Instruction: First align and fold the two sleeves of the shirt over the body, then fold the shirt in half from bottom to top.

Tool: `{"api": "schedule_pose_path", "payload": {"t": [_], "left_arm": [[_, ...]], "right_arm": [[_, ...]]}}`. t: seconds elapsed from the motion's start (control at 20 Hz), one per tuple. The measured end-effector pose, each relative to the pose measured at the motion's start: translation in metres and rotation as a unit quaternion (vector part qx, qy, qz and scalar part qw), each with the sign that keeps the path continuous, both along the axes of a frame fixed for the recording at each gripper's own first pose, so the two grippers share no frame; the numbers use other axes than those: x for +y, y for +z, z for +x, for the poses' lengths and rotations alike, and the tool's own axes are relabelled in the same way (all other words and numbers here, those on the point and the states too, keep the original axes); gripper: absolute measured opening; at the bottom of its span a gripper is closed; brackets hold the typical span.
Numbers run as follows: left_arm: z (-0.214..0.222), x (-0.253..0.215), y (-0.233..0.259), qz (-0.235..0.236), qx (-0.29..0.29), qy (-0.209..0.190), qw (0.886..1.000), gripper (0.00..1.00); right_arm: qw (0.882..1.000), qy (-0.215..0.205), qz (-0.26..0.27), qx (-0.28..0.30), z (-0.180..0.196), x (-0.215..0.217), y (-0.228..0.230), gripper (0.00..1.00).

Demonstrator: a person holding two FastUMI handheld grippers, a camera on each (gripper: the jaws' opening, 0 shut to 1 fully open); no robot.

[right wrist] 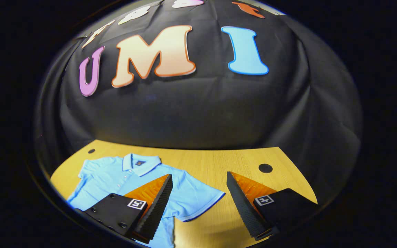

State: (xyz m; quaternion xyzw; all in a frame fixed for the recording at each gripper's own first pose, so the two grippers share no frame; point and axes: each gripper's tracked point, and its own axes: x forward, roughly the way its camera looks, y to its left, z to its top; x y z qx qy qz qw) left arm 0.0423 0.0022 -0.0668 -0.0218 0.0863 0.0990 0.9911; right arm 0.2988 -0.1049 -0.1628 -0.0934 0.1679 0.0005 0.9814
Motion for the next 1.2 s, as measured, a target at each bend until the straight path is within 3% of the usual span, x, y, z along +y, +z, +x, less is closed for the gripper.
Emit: {"api": "schedule_pose_path", "payload": {"t": [0.35, 0.4, 0.45, 0.55, 0.65, 0.7, 0.85, 1.1, 1.15, 1.2], "left_arm": [[0.011, -0.026, -0.030, -0.008, 0.020, -0.008, 1.000, 0.96], [0.011, -0.028, -0.034, -0.008, 0.025, -0.008, 1.000, 0.96], [0.013, -0.030, -0.037, -0.008, 0.028, -0.008, 1.000, 0.96], [0.014, -0.033, -0.042, -0.009, 0.033, -0.011, 0.999, 0.96], [0.013, -0.033, -0.041, -0.008, 0.031, -0.006, 0.999, 0.96], [0.013, -0.033, -0.040, -0.008, 0.031, -0.003, 0.999, 0.96], [0.014, -0.030, -0.042, -0.006, 0.032, 0.006, 0.999, 0.96], [0.008, -0.026, -0.042, -0.007, 0.032, 0.021, 0.999, 0.96], [0.005, -0.026, -0.042, -0.008, 0.031, 0.024, 0.999, 0.96], [0.003, -0.026, -0.042, -0.008, 0.031, 0.025, 0.999, 0.96]], "right_arm": [[0.997, -0.015, 0.018, 0.077, 0.031, -0.022, -0.084, 0.94], [0.996, -0.014, 0.017, 0.084, 0.031, -0.024, -0.089, 0.98], [0.996, -0.013, 0.014, 0.089, 0.031, -0.025, -0.095, 0.94], [0.995, -0.010, 0.017, 0.102, 0.031, -0.024, -0.106, 0.98], [0.995, -0.006, 0.011, 0.101, 0.031, -0.023, -0.107, 0.94], [0.995, -0.004, 0.005, 0.103, 0.030, -0.024, -0.109, 0.98], [0.995, 0.002, 0.003, 0.102, 0.030, -0.019, -0.110, 0.92], [0.994, 0.018, 0.025, 0.104, 0.031, -0.002, -0.114, 0.46], [0.994, 0.013, 0.032, 0.106, 0.030, -0.001, -0.113, 0.25], [0.993, 0.008, 0.038, 0.107, 0.031, -0.001, -0.113, 0.16]]}}
